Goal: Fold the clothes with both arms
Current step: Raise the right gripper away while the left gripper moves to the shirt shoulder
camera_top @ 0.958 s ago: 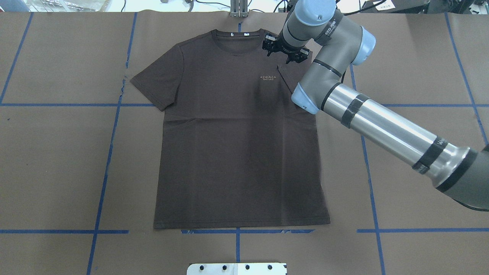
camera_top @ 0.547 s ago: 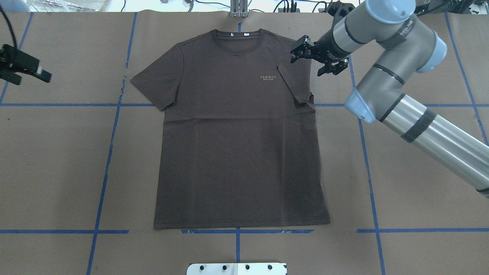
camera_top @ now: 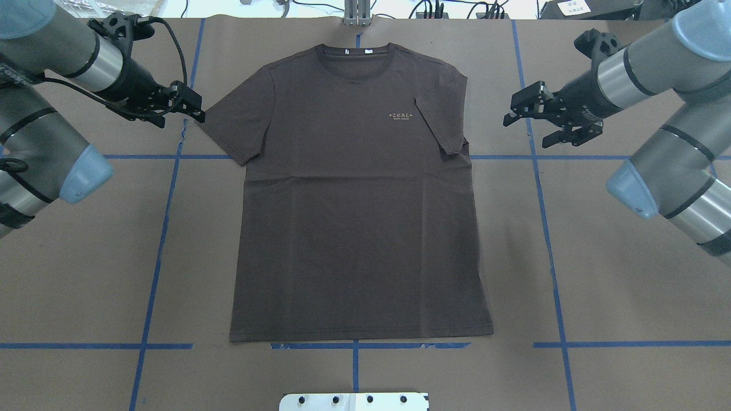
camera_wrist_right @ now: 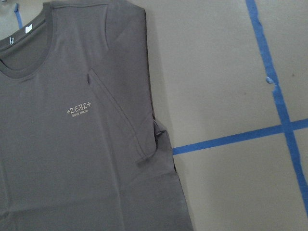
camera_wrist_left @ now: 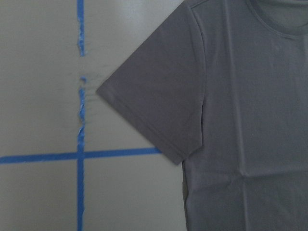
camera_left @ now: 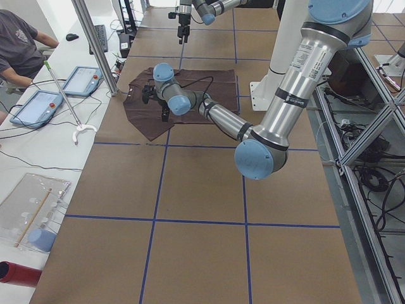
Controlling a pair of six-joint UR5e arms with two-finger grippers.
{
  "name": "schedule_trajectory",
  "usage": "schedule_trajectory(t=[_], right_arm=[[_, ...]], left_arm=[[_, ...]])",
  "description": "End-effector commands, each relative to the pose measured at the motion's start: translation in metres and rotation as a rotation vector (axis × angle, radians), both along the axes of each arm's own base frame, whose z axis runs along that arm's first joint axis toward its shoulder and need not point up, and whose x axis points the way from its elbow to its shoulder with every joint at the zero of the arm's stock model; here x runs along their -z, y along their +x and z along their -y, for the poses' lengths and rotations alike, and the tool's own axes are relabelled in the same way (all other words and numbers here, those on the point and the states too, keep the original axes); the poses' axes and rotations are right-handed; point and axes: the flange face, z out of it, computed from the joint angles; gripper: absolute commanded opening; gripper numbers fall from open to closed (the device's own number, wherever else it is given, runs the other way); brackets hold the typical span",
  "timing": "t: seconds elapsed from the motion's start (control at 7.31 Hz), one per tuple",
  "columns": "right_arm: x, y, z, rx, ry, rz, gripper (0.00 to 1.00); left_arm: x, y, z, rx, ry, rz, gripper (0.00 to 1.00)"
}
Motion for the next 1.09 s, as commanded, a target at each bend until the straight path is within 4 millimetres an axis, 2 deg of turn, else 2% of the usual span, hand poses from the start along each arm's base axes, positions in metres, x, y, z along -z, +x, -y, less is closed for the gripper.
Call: schedule_trajectory(t=[0.0,0.14,0.27,0.55,0.96], right_arm=[[-0.005,0.02,-0.021,-0.003,0.004,0.006,1.0],[-0.007,0.019,-0.022,0.002,0.001,0.005,1.0],[-0.003,0.019,-0.022,0.0,0.012,0.008,1.0],[-0.002,0.019,-0.022,-0.002,0.016,0.008,1.0],[-0.002,0.019,-0.021,-0.005,0.016,0.007,1.0]], left_arm=[[-0.042,0.043,0.046,0.08,-0.013,0.099,0.66],[-0.046,0.072,0.066,0.098,-0.001,0.139,0.63],[-0.063,0.087,0.067,0.106,0.008,0.173,0.55],[-0.082,0.089,0.068,0.093,0.042,0.218,0.52],[-0.086,0.088,0.068,0.081,0.056,0.227,0.51]])
